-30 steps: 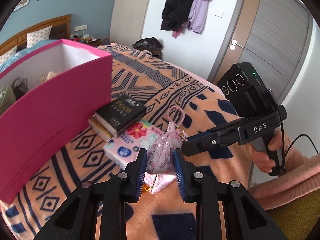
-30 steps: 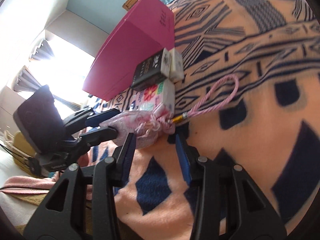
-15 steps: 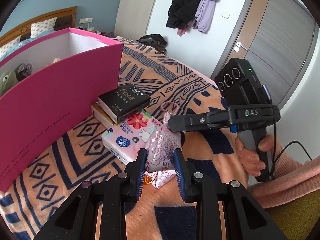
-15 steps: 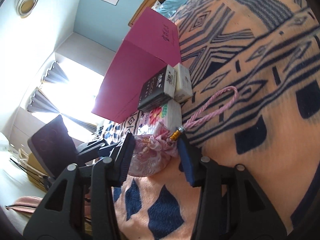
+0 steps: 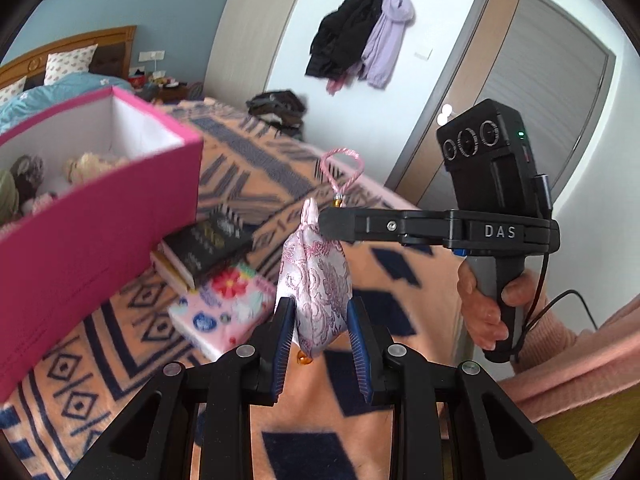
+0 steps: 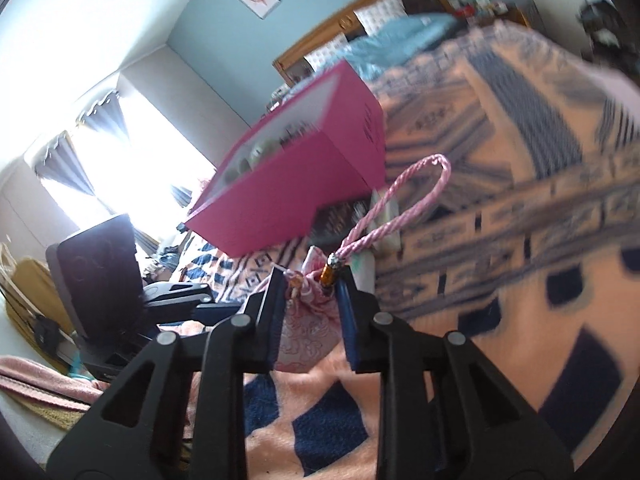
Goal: Organize objects
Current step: 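Lift the pink floral pouch with the left gripper over the box, then lower the pouch into the box and open the left gripper, then move the left gripper beside the box to the pink floral tissue pack, then close the left gripper on the tissue pack and lift it, then carry the tissue pack into the box and open the left gripper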
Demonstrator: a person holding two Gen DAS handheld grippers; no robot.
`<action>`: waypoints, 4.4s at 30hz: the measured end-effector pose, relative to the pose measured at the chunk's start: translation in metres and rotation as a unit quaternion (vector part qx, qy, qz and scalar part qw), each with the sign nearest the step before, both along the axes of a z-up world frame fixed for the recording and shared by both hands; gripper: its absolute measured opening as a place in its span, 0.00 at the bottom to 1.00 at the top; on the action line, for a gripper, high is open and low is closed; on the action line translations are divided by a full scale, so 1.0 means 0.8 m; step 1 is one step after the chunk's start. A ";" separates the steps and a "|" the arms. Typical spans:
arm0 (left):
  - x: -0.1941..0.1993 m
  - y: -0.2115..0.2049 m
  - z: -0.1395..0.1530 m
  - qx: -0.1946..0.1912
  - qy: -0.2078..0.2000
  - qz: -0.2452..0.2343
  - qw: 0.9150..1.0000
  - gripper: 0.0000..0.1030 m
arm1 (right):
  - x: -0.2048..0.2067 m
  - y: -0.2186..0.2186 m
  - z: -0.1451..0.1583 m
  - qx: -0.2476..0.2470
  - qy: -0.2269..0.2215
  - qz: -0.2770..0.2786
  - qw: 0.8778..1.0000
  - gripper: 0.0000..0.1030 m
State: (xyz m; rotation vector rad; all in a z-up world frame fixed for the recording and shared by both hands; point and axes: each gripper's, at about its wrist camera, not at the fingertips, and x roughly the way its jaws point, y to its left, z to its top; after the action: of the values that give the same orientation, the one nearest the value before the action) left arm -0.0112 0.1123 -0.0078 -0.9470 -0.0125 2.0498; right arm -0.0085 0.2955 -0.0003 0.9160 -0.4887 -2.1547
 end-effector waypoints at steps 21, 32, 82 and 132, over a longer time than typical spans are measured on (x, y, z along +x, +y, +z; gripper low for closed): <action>-0.133 -0.081 0.080 0.039 0.036 0.156 0.986 0.26 | -0.124 -0.116 0.148 0.068 0.149 0.059 0.985 0.17; -0.238 -0.128 0.048 -0.007 -0.035 0.249 0.968 0.26 | -0.231 -0.191 0.125 0.116 0.102 0.081 0.985 0.12; -0.070 -0.033 -0.046 -0.022 -0.048 0.122 0.991 0.53 | -0.094 -0.034 -0.032 0.108 -0.040 0.038 0.993 0.36; -0.065 -0.088 0.065 0.015 0.019 0.166 0.986 0.41 | -0.051 -0.109 0.081 0.100 0.081 0.123 0.984 0.35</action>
State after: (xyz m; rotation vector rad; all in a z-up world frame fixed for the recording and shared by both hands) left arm -0.0632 0.0418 0.0444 -0.9368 -0.1925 2.3657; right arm -0.0493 0.2084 0.0641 0.8495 -0.0735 -2.0536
